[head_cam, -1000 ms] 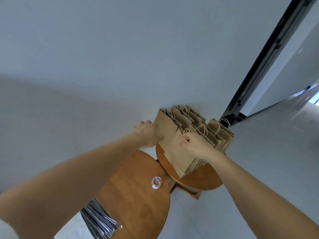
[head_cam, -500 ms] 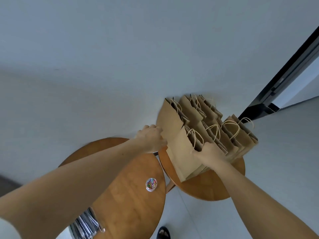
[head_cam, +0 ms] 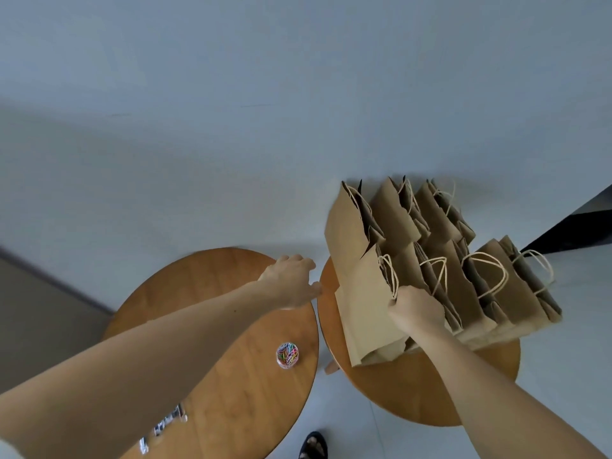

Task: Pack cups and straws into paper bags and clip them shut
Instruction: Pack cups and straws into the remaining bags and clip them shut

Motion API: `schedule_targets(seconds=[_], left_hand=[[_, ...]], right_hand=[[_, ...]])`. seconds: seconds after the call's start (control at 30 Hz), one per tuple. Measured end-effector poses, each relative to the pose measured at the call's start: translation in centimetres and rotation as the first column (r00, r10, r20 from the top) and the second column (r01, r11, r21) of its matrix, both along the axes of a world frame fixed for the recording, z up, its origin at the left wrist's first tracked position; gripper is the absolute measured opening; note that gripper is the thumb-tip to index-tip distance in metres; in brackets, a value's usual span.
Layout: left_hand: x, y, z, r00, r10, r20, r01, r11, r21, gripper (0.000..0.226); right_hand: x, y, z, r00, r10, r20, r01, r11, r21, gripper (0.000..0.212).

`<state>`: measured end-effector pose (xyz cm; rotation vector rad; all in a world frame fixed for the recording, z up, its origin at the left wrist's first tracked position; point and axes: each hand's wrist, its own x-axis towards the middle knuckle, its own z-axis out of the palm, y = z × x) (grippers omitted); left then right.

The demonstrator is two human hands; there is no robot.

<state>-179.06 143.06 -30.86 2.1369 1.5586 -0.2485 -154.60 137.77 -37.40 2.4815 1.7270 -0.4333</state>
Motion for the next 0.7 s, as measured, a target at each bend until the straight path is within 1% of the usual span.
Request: schedule_targets(seconds=[0.17,0.27,0.33,0.43,0.53,0.7], left_hand=[[-0.1,0.5,0.8,0.999,0.033,0.039,-0.033,0.999,0.017,0.057],[-1.6,0.6,1.1,0.998,0.053,0.046,-0.054,0.998,0.027,0.056],[-3.2,0.8,1.3,0.996,0.07,0.055,-0.072,0.997,0.031,0.056],[-6.4,1.1,1.7,0.992,0.101,0.074,-0.104,0.994,0.04,0.058],[-10.9,1.3,1.9,0.985,0.148,0.087,-0.152,0.987,0.046,0.058],[-19.8,1.0,1.0,0.97,0.222,0.098,-0.227,0.973,0.037,0.05]], right_hand=[[-1.7,1.9,3.0,0.995,0.094,0.028,-0.094,0.996,-0.001,0.023],[-4.3,3.3,5.8,0.982,0.172,0.071,-0.174,0.984,0.023,0.028],[-6.6,4.0,7.8,0.972,0.216,0.09,-0.221,0.974,0.052,0.026],[-11.1,4.9,10.1,0.959,0.277,0.068,-0.282,0.956,0.085,0.021],[-16.3,5.7,10.9,0.94,0.337,0.055,-0.34,0.936,0.089,0.017],[-24.8,6.4,8.6,0.923,0.384,0.004,-0.383,0.921,0.072,0.014]])
